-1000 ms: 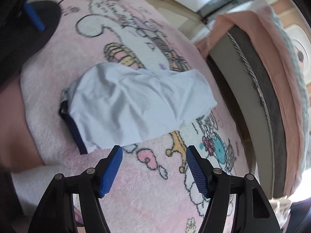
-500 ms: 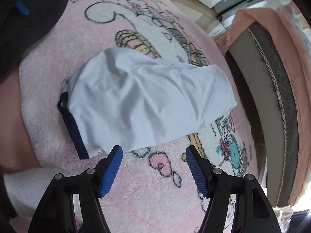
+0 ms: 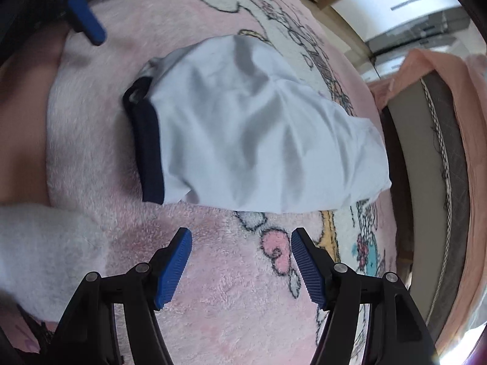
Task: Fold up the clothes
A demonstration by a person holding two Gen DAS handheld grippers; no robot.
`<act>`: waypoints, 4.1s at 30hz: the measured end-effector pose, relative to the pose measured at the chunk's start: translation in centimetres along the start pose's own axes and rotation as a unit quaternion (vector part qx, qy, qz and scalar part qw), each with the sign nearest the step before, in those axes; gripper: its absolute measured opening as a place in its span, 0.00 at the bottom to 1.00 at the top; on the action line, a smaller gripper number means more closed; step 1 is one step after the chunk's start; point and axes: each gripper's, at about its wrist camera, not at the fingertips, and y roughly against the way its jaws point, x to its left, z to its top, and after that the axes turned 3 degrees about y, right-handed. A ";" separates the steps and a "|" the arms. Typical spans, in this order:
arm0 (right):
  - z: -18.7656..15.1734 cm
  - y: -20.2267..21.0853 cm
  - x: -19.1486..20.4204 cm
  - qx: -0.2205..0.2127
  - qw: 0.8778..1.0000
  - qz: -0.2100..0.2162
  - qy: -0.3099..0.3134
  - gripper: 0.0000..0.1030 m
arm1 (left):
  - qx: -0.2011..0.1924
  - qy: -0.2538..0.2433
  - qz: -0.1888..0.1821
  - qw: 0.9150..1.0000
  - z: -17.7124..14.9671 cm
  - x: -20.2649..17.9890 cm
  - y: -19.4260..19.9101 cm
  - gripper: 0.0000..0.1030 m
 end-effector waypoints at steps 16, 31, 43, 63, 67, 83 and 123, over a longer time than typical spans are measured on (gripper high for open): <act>-1.5 0.2 3.0 -0.132 0.983 -0.046 0.122 0.66 | 0.024 -0.041 0.062 0.997 0.4 -0.3 -2.4 0.91; 0.3 -1.2 2.8 -0.183 0.967 -0.075 0.163 0.73 | -0.011 -0.148 0.107 0.983 -2.2 -3.0 -3.3 0.92; 1.3 -2.6 2.1 -0.189 0.962 -0.124 0.151 0.78 | -0.079 -0.166 0.129 0.975 -2.2 -1.9 -3.5 1.00; 0.9 -2.6 2.7 -0.156 0.970 -0.133 0.129 0.90 | -0.186 -0.198 0.191 0.943 -0.9 -3.2 -4.3 1.00; 1.0 -2.6 3.7 -0.161 0.962 -0.162 0.148 0.90 | -0.183 -0.163 0.171 0.954 -0.8 -2.5 -4.3 1.00; 0.7 -2.4 4.5 -0.155 0.965 -0.153 0.144 0.66 | -0.176 -0.108 0.157 0.966 -1.3 -1.3 -4.8 0.99; 0.7 1.4 -3.8 0.019 0.918 0.219 -0.331 0.05 | -0.090 0.208 -0.176 0.958 -0.8 5.4 -2.4 0.11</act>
